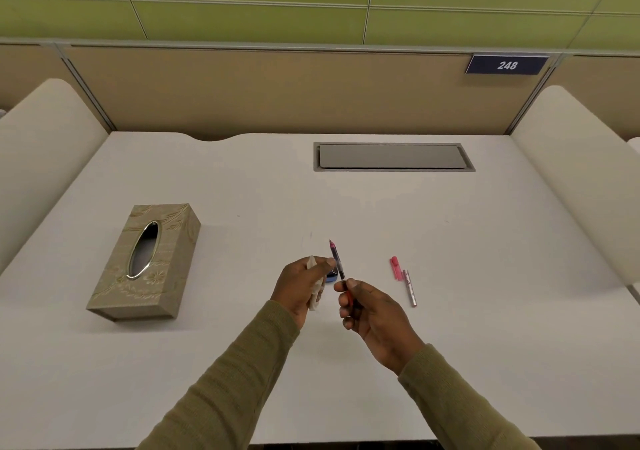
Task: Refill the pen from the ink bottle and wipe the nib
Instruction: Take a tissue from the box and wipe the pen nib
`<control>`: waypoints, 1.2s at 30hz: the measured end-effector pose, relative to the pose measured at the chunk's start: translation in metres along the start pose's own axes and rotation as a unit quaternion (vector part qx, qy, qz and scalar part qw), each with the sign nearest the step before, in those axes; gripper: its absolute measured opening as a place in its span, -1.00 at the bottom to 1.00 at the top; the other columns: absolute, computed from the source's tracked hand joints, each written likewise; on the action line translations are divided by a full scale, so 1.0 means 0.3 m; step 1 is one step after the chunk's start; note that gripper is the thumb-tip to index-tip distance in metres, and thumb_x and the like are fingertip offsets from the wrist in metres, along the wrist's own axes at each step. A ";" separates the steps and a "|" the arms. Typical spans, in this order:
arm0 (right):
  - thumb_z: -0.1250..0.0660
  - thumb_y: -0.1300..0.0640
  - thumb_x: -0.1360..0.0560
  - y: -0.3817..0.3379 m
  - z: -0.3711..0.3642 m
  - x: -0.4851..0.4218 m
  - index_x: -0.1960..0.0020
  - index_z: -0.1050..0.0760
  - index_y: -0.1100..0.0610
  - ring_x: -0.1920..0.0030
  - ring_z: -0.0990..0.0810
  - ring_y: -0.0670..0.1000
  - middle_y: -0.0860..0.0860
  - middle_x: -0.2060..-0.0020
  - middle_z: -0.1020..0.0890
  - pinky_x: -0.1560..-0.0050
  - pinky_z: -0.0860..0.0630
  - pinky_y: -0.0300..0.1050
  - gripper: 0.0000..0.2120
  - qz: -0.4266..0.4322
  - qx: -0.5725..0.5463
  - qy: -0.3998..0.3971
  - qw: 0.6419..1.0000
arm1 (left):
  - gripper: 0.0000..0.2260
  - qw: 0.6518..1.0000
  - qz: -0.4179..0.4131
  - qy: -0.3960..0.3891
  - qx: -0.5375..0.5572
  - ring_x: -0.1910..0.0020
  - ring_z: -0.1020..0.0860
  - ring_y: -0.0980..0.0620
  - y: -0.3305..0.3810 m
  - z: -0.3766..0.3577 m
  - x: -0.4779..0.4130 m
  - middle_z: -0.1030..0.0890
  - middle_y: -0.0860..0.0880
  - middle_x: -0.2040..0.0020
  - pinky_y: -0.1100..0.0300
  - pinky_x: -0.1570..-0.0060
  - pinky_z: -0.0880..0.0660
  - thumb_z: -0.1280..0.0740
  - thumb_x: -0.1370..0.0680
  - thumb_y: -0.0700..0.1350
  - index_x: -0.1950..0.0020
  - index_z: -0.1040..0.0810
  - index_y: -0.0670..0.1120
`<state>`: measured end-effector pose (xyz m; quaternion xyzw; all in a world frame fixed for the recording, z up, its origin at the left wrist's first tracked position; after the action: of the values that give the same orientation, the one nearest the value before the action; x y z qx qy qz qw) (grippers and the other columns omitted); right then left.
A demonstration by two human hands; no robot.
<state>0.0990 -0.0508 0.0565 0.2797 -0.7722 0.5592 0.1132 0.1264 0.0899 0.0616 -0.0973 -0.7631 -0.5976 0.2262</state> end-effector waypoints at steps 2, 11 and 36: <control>-0.21 0.09 -0.68 0.000 0.001 -0.002 -0.14 -0.62 0.25 0.28 -0.51 -0.02 0.04 0.27 -0.57 0.24 -0.43 -0.12 -0.72 -0.006 -0.005 -0.006 1.000 | -0.86 1.000 -0.001 -0.002 -0.015 0.39 -0.34 0.00 -0.006 -0.012 -0.007 -0.55 0.02 0.44 0.18 0.35 -0.32 -0.43 -0.52 -0.12 0.06 -0.68 -0.19; -0.21 -0.11 -0.66 0.000 0.091 -0.031 -0.19 -0.62 0.19 0.09 -0.67 0.12 0.18 0.01 -0.74 0.12 -0.57 -0.03 -0.59 -0.035 0.020 0.032 0.999 | -0.90 0.998 -0.009 0.058 -0.026 0.27 -0.40 -0.04 0.005 -0.018 -0.027 -0.55 -0.09 0.28 0.12 0.27 -0.37 -0.45 -0.50 -0.09 0.15 -0.68 -0.11; -0.42 -0.01 -0.55 -0.121 0.132 -0.037 0.08 -0.62 0.00 0.26 -0.65 -0.12 -0.03 0.20 -0.74 0.22 -0.49 -0.23 -0.90 0.110 0.243 0.107 0.958 | -0.82 0.995 -0.030 0.094 -0.009 0.37 -0.33 0.01 -0.014 -0.080 -0.045 -0.48 -0.16 0.24 0.15 0.32 -0.34 -0.45 -0.48 -0.08 0.10 -0.65 -0.20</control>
<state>0.1337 -0.0920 0.0662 0.1502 -0.6225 0.7656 0.0619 0.1421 0.0675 0.0561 -0.0200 -0.7354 -0.6177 0.2781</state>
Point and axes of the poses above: each hand's wrist, its own x-axis away from the middle knuckle, its own z-axis out of the back of the hand, y = z × x, the point moved 9 cm from there along -x, towards the middle knuckle
